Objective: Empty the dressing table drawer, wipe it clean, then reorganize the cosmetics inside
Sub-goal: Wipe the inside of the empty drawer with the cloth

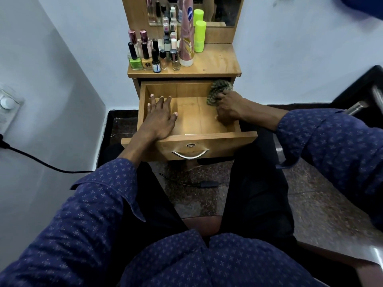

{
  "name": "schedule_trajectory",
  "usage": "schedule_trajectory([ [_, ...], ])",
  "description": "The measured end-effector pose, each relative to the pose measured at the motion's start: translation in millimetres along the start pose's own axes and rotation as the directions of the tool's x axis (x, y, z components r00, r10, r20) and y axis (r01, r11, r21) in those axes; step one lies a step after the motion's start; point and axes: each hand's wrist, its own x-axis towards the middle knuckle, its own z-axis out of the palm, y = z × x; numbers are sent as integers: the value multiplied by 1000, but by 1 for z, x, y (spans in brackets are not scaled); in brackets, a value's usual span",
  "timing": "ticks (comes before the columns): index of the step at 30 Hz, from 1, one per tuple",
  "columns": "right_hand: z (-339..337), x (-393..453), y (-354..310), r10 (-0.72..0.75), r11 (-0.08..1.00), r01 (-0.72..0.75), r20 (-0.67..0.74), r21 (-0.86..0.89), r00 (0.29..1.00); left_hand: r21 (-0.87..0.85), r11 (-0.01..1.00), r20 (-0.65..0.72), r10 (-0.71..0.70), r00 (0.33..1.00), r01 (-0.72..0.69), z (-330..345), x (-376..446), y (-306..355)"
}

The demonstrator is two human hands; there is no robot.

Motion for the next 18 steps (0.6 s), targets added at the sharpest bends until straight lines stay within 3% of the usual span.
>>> schedule_trajectory([
  [2, -4, -17, -7, -24, 967, 29, -23, 254, 999, 4, 1000, 5, -1, 1000, 1, 1, 1, 0],
  [3, -10, -19, -14, -31, 966, 23, 30, 258, 999, 9, 1000, 4, 1, 1000, -1, 1, 1, 0],
  [4, -15, -16, -20, -28, 987, -1, 177, 163, 984, 13, 1000, 3, 3, 1000, -3, 1, 1, 0],
  [5, -16, -12, -27, 0, 996, -31, 349, 84, 937, 15, 1000, 2, 4, 1000, -4, 1, 1, 0],
  [6, -14, -5, -27, 20, 995, -59, 412, 84, 911, 15, 1000, 1, 7, 1000, -7, 0, 1, 0],
  [7, -16, -6, -20, 35, 983, -103, 394, 153, 918, 14, 1000, -2, 10, 1000, -10, 0, 1, 0],
  [10, -17, -7, 17, 19, 894, -74, 129, 441, 991, 34, 999, 0, 13, 1000, -13, 0, -1, 1],
  [12, -11, 8, 30, 66, 919, -97, 94, 382, 993, 36, 999, 2, 16, 1000, -17, -1, 0, 1],
  [14, 9, 55, 38, 59, 995, -73, 207, 61, 977, 51, 998, 5, 21, 1000, -22, -2, 1, 1],
  [18, -18, 30, -4, 124, 973, -68, 250, -220, 960, 40, 999, 1, 19, 1000, -19, 0, 0, 1],
])
